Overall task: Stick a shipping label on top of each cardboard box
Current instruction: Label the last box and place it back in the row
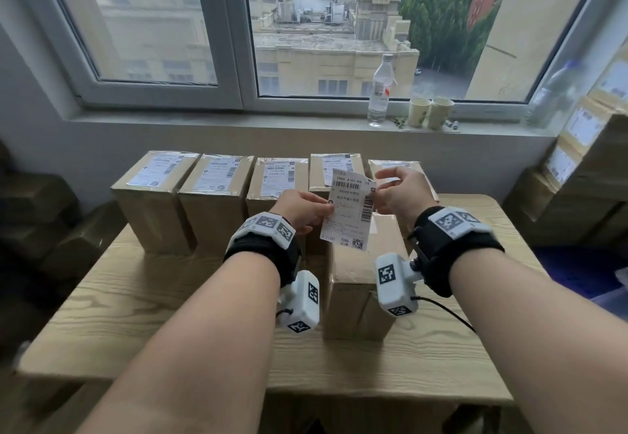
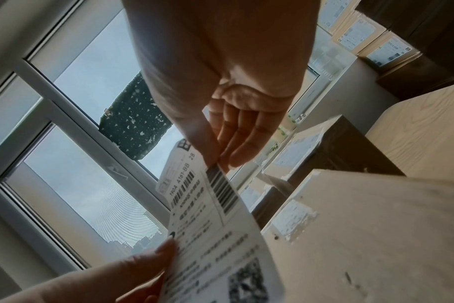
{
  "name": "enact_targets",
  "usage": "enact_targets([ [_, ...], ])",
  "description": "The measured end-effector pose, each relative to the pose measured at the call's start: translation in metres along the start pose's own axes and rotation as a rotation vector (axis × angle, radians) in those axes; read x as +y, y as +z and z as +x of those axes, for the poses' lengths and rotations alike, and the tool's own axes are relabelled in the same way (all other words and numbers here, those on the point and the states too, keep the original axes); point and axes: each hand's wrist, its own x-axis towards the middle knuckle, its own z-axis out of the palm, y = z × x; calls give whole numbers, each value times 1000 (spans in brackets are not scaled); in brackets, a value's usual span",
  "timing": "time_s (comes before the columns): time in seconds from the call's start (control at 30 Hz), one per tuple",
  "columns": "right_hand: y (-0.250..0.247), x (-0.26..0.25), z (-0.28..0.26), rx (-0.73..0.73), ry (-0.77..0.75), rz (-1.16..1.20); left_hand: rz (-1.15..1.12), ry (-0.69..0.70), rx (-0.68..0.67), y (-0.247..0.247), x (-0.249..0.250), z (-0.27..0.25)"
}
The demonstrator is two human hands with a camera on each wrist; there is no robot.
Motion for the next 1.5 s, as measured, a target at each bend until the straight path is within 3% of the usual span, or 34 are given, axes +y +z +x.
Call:
enact_targets([
  [0.4,-32,16,-9,159,-6,-85,-241,28,-82,28,9,-15],
  [0.5,-34,19,-13,117,-12,-81,-257,59,-83,34,10,-18],
  [0.67,-39,29,-21,-101,93,-54,-283,45,-77,41,5,-20],
  [0.93,-37,56,-24,-105,124,-125,-113,7,-90,56,-10,-23],
  [1.27,-27,81,-22,-57,117,-239,46,70,54,72,-35,-12],
  [1.5,-23,85,-18,-47,92,-251,69,82,75,74,-39,-8],
])
